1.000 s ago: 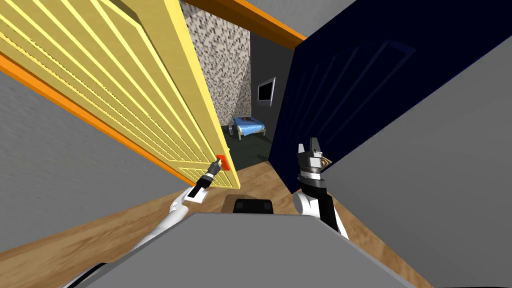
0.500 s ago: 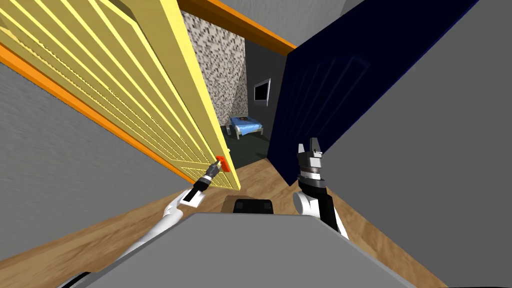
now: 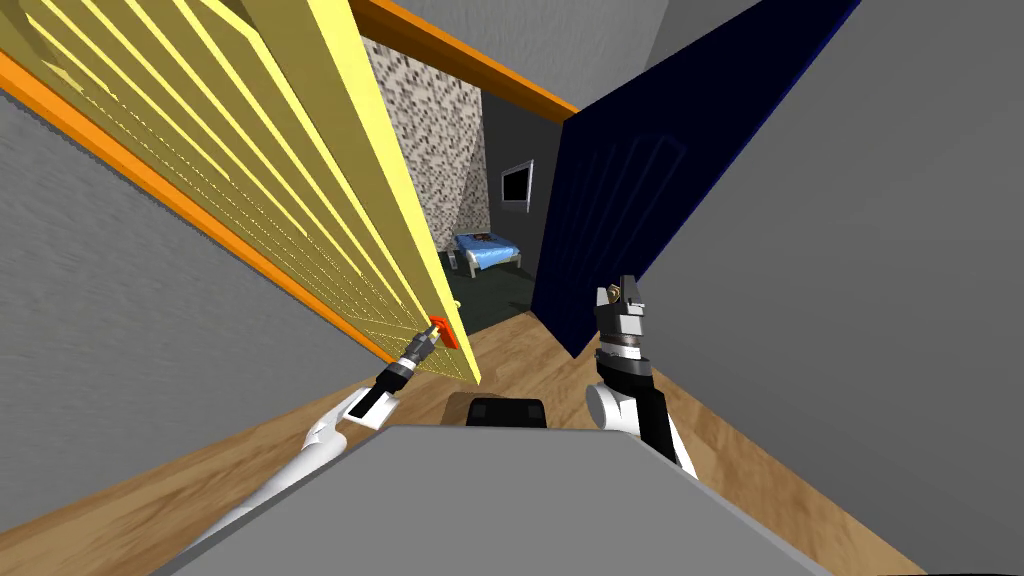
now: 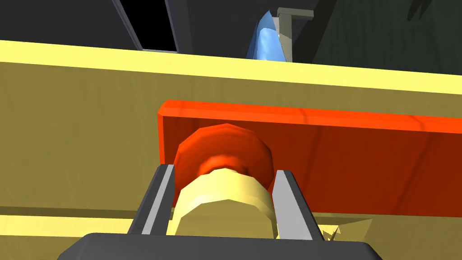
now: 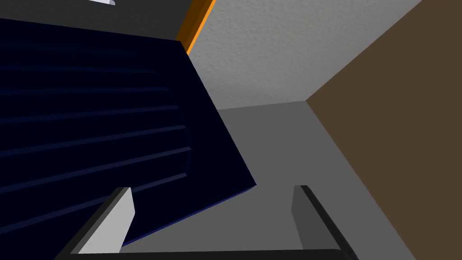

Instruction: Pull the door open

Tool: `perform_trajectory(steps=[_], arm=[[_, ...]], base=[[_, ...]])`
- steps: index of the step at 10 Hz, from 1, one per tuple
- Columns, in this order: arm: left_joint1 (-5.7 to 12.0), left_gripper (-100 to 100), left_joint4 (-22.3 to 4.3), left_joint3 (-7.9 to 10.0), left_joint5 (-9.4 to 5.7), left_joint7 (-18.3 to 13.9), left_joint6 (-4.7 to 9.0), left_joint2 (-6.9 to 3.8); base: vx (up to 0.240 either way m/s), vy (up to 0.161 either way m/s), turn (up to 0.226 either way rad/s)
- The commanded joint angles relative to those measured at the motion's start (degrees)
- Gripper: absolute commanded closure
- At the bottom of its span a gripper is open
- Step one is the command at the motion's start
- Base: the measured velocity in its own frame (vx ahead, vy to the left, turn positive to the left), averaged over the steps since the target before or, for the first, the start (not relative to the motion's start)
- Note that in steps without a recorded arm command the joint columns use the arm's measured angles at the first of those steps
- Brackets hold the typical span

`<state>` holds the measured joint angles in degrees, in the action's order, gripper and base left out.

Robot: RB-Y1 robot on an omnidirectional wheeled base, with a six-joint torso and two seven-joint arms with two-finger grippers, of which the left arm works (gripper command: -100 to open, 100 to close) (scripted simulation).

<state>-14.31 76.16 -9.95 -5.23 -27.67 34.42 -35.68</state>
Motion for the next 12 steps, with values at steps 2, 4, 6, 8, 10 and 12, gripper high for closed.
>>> perform_trajectory(steps=[2,4,6,8,10,12], arm=[[-0.64,100,-0.3,-0.44,0.08,-0.7,1.27,-0.84],[-1.00,100,-0.6,-0.69,0.11,-1.2,2.52,-1.65],[-1.55,100,-1.0,-1.09,0.17,-2.0,4.45,-2.91],[-1.95,100,-1.4,-1.37,0.21,-2.6,5.87,-3.83],[-2.39,100,-1.7,-1.68,0.25,-3.3,7.40,-4.82],[-2.50,100,-1.8,-2.13,0.39,-3.3,7.65,-4.69]], base=[[-0.107,0.048,-0.053],[-0.192,0.101,-0.153],[-0.197,0.110,-0.143],[-0.181,0.109,-0.113],[-0.170,0.118,-0.122],[-0.145,0.073,-0.070]])
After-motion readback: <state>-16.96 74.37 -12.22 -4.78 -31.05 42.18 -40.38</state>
